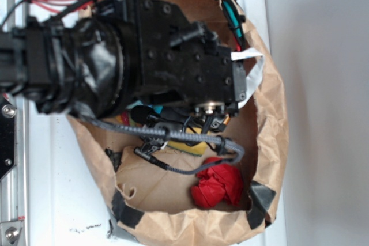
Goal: Grab the green ball.
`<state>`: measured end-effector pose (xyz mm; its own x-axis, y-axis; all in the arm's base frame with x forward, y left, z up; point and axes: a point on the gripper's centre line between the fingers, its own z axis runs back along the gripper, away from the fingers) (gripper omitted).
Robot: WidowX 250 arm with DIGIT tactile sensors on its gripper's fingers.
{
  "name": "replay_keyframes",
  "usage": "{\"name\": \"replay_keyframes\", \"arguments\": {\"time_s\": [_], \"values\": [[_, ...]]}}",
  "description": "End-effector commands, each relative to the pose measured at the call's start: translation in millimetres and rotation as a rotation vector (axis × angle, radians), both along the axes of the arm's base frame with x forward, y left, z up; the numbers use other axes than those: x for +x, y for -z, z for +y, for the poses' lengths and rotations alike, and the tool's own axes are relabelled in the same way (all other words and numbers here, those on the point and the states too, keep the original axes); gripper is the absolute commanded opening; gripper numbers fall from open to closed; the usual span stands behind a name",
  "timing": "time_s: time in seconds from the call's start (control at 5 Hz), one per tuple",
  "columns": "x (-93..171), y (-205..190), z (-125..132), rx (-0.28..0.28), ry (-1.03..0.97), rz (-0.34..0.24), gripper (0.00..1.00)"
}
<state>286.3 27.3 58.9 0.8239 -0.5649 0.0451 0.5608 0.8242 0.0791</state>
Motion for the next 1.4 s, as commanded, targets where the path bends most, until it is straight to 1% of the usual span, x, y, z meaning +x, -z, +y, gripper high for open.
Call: {"name": "replay_keyframes", "arguments": {"time_s": [0.0, 0.4, 0.8, 1.0, 1.2], "values": [[-1.0, -4.6, -6.0, 0.009, 0.028, -0.034, 1.00], [-4.0, 1.8, -10.3, 0.005, 0.042, -0.015, 1.00], [-3.5, -3.0, -16.8, -0.022, 0.048, -0.019, 1.00], [-8.0, -0.2, -22.1, -0.031, 0.065, -0.021, 1.00], [-9.2, 0.3, -26.7, -0.033, 0.063, -0.038, 1.00]]}}
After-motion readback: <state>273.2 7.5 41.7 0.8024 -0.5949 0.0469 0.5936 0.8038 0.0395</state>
